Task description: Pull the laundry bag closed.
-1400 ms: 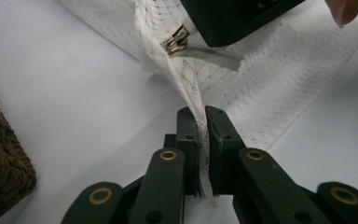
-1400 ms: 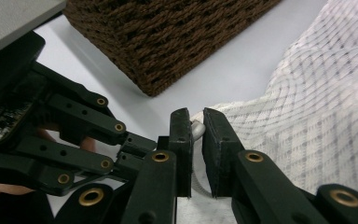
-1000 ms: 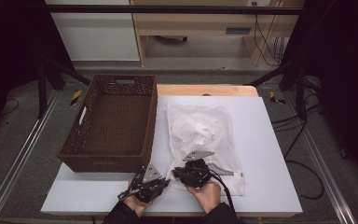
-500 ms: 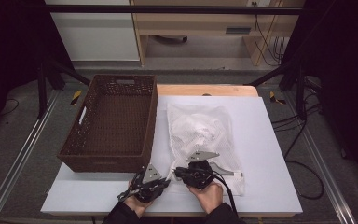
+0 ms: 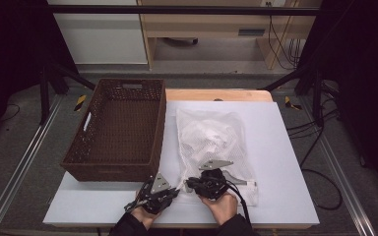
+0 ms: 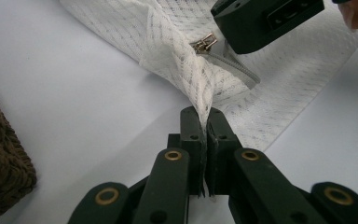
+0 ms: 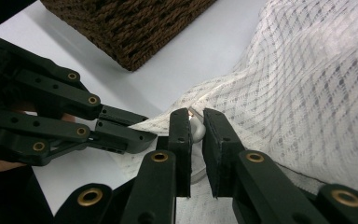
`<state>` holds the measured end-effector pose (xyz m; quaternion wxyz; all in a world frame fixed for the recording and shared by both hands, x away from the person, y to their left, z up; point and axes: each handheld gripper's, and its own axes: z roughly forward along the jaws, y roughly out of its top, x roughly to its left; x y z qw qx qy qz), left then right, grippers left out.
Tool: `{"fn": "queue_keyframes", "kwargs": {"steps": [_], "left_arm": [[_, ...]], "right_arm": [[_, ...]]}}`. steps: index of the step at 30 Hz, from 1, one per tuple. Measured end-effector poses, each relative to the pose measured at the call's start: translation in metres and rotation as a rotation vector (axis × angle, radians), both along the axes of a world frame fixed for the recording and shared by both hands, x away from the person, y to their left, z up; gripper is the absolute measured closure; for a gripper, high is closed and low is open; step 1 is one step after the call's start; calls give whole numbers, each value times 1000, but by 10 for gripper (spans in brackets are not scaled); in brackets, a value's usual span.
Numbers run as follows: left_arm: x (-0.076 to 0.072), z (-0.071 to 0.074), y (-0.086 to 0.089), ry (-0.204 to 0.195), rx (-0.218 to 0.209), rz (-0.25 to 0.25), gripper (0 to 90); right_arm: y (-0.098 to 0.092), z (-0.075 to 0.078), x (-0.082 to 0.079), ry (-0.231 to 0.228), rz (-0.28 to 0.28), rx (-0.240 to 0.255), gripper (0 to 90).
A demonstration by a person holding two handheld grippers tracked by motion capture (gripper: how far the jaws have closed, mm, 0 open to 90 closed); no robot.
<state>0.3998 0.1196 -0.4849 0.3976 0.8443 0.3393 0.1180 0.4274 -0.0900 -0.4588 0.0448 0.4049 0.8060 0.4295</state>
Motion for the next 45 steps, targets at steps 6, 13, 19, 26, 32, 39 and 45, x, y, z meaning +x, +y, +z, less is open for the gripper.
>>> {"fn": "queue_keyframes", "kwargs": {"steps": [6, 13, 19, 26, 32, 39, 45], "left_arm": [[0, 0, 0, 1, -2, -2, 854], [3, 4, 2, -8, -25, 0, 726], [7, 16, 2, -32, -74, -24, 646], [14, 16, -4, -13, -104, -25, 664], [16, 16, -4, -8, -118, 13, 822], [11, 13, -4, -15, -96, 47, 857], [9, 12, -5, -31, -89, 52, 855]], "right_arm": [[-2, 0, -2, 1, -3, 15, 829], [1, 6, -4, -56, 29, 23, 861], [4, 9, -4, -78, 53, 18, 861], [4, 14, -5, -99, 65, 35, 860], [3, 14, -5, -105, 57, 35, 860], [5, 8, -5, -101, 48, 37, 861], [6, 5, -6, -102, 42, 46, 861]]}}
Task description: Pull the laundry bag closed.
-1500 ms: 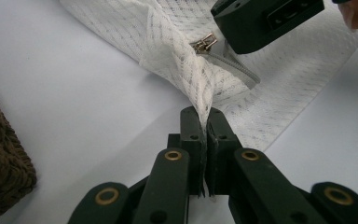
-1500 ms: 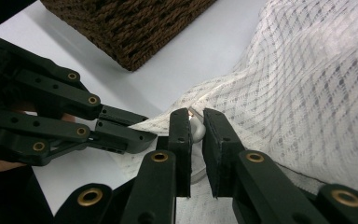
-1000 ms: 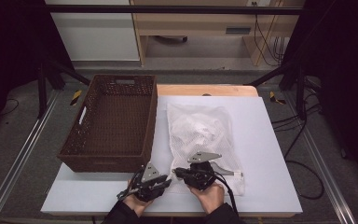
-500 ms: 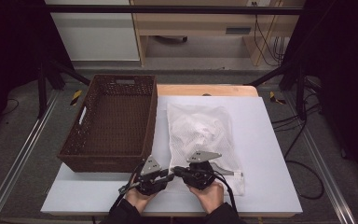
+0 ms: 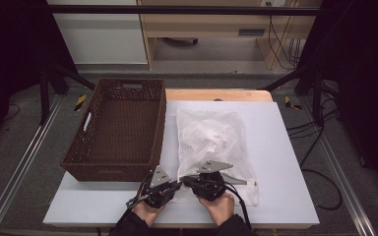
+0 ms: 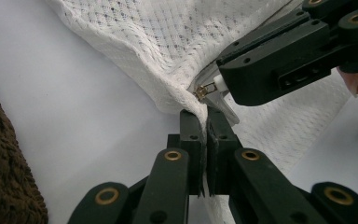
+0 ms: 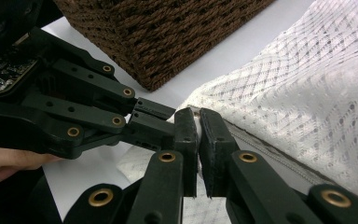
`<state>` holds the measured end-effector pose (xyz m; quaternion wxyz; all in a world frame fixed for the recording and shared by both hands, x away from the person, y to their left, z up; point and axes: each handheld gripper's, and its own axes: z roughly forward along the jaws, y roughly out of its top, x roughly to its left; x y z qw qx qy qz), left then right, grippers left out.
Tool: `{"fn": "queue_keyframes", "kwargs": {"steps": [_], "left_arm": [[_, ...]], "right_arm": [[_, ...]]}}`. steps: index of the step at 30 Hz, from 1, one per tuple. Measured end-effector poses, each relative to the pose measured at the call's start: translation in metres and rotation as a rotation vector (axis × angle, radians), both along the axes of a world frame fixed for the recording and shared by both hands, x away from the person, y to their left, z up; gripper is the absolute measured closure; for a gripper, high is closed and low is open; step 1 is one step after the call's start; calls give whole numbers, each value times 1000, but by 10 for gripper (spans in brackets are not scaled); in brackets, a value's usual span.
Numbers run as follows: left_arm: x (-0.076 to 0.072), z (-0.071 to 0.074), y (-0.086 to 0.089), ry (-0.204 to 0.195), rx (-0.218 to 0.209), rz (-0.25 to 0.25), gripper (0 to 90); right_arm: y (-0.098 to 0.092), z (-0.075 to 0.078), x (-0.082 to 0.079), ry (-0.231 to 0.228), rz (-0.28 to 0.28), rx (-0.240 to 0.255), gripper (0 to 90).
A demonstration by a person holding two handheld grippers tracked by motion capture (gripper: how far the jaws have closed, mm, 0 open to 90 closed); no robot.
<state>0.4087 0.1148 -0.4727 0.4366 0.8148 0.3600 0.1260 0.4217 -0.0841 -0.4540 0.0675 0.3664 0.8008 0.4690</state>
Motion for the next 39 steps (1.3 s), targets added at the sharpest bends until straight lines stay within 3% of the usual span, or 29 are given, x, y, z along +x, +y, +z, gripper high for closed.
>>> {"fn": "queue_keyframes", "kwargs": {"steps": [13, 16, 19, 32, 39], "left_arm": [[-1, 4, 2, -9, 6, 27, 869], [-1, 4, 2, 2, -4, 24, 870], [-2, 6, 2, 4, 1, 19, 873], [-5, 10, 5, -13, 1, 27, 875], [-8, 15, 12, -30, -6, 38, 876]], "right_arm": [[-2, -3, 1, 21, -28, 21, 863], [-4, -4, 2, 49, -39, 42, 864], [-5, -5, 3, 47, -54, 24, 864], [-7, -5, 2, 49, -52, 41, 864], [-15, -8, 3, 51, -98, 14, 863]]}}
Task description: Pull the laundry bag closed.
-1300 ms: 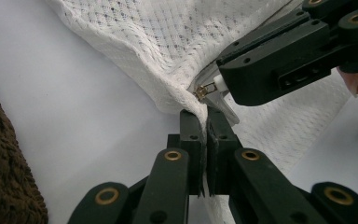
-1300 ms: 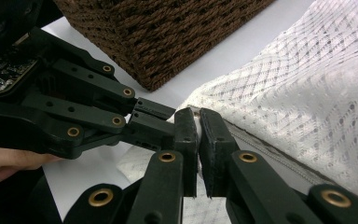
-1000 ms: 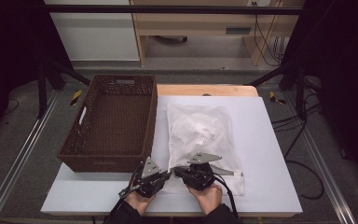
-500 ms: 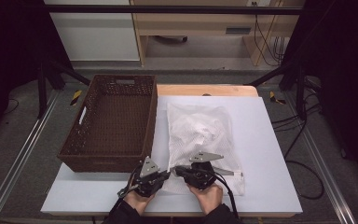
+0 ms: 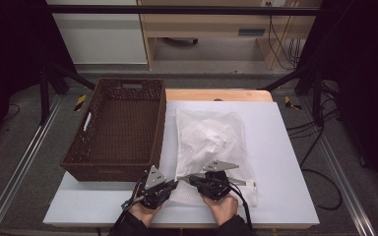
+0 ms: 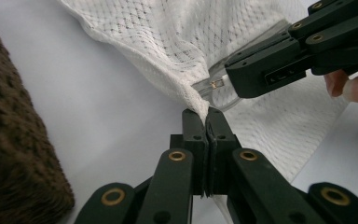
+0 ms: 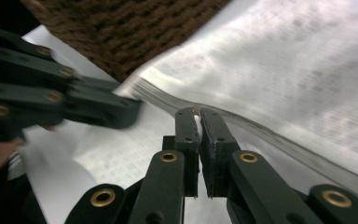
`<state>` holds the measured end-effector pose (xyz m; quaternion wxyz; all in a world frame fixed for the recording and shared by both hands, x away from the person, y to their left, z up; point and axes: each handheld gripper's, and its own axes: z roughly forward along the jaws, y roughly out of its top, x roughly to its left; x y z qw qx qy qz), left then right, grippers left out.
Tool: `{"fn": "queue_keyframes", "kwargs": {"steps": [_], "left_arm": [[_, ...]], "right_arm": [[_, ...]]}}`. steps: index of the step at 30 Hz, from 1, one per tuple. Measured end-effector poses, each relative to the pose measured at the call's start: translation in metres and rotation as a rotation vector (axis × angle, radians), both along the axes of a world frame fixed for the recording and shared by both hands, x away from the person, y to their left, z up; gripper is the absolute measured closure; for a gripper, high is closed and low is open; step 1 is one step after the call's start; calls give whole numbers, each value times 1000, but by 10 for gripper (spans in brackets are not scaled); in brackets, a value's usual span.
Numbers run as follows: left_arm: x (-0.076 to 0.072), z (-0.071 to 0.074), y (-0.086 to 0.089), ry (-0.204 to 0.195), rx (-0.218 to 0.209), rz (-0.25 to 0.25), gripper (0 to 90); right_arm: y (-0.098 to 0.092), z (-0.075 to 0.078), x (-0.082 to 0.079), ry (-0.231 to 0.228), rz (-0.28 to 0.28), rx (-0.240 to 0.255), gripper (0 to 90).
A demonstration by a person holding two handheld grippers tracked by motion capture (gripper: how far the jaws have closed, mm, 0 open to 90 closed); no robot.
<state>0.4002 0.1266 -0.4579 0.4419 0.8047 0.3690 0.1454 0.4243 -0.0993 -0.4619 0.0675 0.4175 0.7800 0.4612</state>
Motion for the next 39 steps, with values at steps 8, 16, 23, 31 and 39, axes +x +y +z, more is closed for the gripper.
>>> {"fn": "queue_keyframes", "kwargs": {"steps": [8, 16, 23, 31, 39], "left_arm": [[0, 0, 3, -1, 5, 2, 875], [-1, -2, 2, -7, 17, -9, 874], [-1, -3, 4, -6, 17, -4, 875], [-1, -8, 4, -3, 25, 1, 875], [-2, -11, 4, 6, 24, -7, 875]], "right_arm": [[-24, 2, -3, 17, -33, 30, 863], [-43, 5, -8, 32, -40, 53, 862], [-55, 8, -12, 19, -56, 53, 862], [-68, 7, -17, 31, -82, 52, 862], [-91, 5, -24, 47, -112, 71, 862]]}}
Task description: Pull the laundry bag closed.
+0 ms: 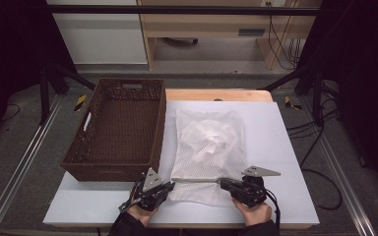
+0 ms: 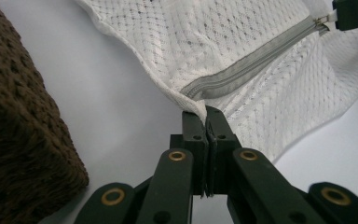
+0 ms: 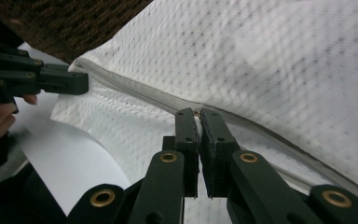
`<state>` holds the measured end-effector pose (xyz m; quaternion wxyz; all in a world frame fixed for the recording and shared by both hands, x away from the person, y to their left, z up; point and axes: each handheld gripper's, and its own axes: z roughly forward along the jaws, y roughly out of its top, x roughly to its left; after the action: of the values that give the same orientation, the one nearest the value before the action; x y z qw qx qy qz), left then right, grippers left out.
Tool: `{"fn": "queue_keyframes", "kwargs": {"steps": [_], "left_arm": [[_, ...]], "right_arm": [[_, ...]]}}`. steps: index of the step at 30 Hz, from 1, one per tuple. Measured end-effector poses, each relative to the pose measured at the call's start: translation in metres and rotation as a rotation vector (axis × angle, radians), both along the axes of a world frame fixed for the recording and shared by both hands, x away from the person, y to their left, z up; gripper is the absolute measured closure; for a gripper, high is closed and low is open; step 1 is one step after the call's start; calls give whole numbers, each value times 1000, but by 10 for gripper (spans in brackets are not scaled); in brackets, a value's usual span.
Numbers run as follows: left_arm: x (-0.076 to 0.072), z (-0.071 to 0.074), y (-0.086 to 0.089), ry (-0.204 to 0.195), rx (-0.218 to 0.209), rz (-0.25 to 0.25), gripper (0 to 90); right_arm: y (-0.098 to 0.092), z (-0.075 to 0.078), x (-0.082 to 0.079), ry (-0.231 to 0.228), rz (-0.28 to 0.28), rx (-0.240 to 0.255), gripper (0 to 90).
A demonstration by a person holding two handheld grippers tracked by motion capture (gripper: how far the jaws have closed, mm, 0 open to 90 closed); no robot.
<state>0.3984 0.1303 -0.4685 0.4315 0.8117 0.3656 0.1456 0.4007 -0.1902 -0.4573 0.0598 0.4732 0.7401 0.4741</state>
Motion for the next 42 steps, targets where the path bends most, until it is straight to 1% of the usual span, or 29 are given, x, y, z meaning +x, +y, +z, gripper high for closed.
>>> {"fn": "queue_keyframes", "kwargs": {"steps": [2, 3, 6, 7, 9, 13, 16, 18, 20, 22, 24, 25, 26, 28, 29, 30, 32, 33, 34, 37, 39, 42], "left_arm": [[-1, 0, -1, -2, -2, -8, 875], [-2, 0, -2, -5, 4, -6, 874], [-1, -1, -1, -1, 2, -1, 874], [-1, 0, 0, -3, 2, 3, 875], [0, 1, 2, -2, -5, 8, 874], [-1, 1, 2, -3, -2, 12, 874], [-1, 0, 3, 8, -11, 8, 874], [0, -1, 3, 13, -9, 11, 874], [0, -4, 4, 19, -4, 12, 874], [0, -6, 4, 24, 3, 12, 874], [0, -7, 4, 28, 6, 12, 874], [0, -7, 3, 27, 8, 13, 874], [0, -7, 3, 22, 13, 13, 874], [0, -9, 3, 23, 20, 12, 874], [0, -10, 3, 23, 22, 13, 874], [0, -10, 3, 27, 19, 12, 874], [1, -11, 4, 29, 23, 18, 874], [1, -11, 4, 30, 23, 19, 873], [1, -11, 4, 29, 24, 20, 874], [2, -10, 5, 24, 25, 23, 874], [2, -11, 5, 28, 21, 22, 874], [1, -11, 4, 26, 25, 19, 874]], "right_arm": [[-3, 0, -1, 2, 1, 3, 862], [-4, 0, -1, 2, 3, 0, 862], [-7, -1, -1, 16, -9, -4, 862], [-8, -1, -1, 11, -11, -8, 862], [-13, -1, -1, 14, -27, -8, 862], [-25, 0, -3, 15, -56, -2, 862], [-33, -1, -4, 26, -80, 6, 862], [-38, -1, -5, 27, -89, 7, 862], [-44, -2, -6, 40, -105, 19, 862], [-49, -5, -5, 43, -113, 4, 862], [-52, -6, -4, 63, -127, 4, 862], [-54, -7, -3, 60, -128, -4, 862], [-55, -7, -3, 66, -134, -11, 862], [-57, -8, -3, 66, -137, -26, 862], [-58, -8, -3, 76, -146, -30, 862], [-60, -9, -2, 74, -145, -35, 862], [-63, -10, -1, 76, -148, -34, 862], [-64, -10, -2, 88, -161, -36, 862], [-66, -11, -1, 84, -163, -48, 862], [-72, -11, -1, 84, -183, -62, 862], [-76, -11, -1, 93, -203, -68, 862], [-81, -12, 0, 101, -209, -60, 860]]}}
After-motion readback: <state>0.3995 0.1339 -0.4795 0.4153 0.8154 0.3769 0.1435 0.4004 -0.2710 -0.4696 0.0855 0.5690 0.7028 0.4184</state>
